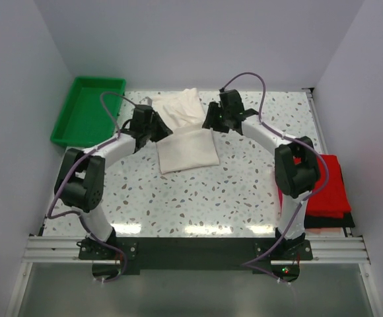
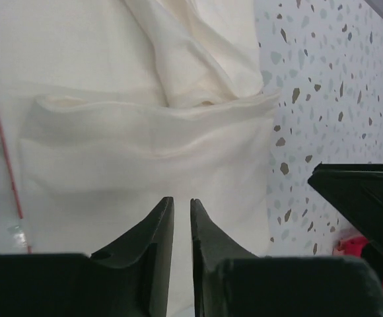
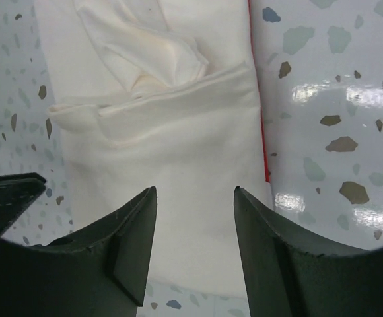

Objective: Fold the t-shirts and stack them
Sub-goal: Fold the tshirt

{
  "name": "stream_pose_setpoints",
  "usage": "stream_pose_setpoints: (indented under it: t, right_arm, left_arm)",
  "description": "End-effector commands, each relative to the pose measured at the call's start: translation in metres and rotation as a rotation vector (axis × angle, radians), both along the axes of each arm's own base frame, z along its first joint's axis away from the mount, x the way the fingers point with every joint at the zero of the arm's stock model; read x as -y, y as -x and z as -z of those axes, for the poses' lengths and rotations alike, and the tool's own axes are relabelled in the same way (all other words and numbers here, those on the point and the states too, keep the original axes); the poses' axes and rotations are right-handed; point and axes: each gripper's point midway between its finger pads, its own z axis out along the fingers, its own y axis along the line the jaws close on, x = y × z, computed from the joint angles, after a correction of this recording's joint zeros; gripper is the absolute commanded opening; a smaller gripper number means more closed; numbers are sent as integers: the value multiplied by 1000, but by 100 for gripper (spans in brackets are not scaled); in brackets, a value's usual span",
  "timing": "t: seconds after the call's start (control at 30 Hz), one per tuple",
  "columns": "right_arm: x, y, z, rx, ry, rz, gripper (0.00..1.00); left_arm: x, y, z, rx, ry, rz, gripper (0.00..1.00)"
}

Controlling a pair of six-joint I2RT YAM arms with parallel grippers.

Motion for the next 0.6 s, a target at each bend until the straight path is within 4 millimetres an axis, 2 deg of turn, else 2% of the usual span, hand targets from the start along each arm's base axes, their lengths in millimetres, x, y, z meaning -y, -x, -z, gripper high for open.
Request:
stream_pose_setpoints:
  t: [0.0,0.07,0.1,0.13,0.17,0.2,0.23,0.27,0.3,0.4,0.57]
  right_arm:
    - [-30,-2,-6,52,6,-67,54]
    - [-42,-9,-10,73,2,-85,53]
    - [-46,-11,5,45,7,-94,53]
    - [-51,-19,0,56,-4,-99,53]
    - [-53,-21,6,47,-2,-102,53]
    - [-54,-24,21,21,7,-102,53]
    - [-58,-29,18,28,6,-105,53]
    - [-56,-29,25,5,22,-103,53]
    - [-55,-33,33,-2,35,-97,53]
    - [-47,-34,48,-27,72,-84,54]
    - [-38,-24,74,-88,106,-67,57]
  left_arm:
    - [37,-20,-12,71,53,75,20]
    - [42,-31,-2,70,54,75,16]
    - [43,-34,3,63,55,77,15]
    - [45,-38,9,50,61,86,12]
    - [49,-45,21,31,60,96,11]
    - [46,-49,28,21,57,90,10]
    - [43,-53,35,2,53,73,8]
    - [37,-54,50,-36,44,51,8]
    - [25,-57,56,-50,40,13,8]
    - [8,-54,72,-74,64,-44,11]
    - [-3,-38,94,-149,42,-88,16]
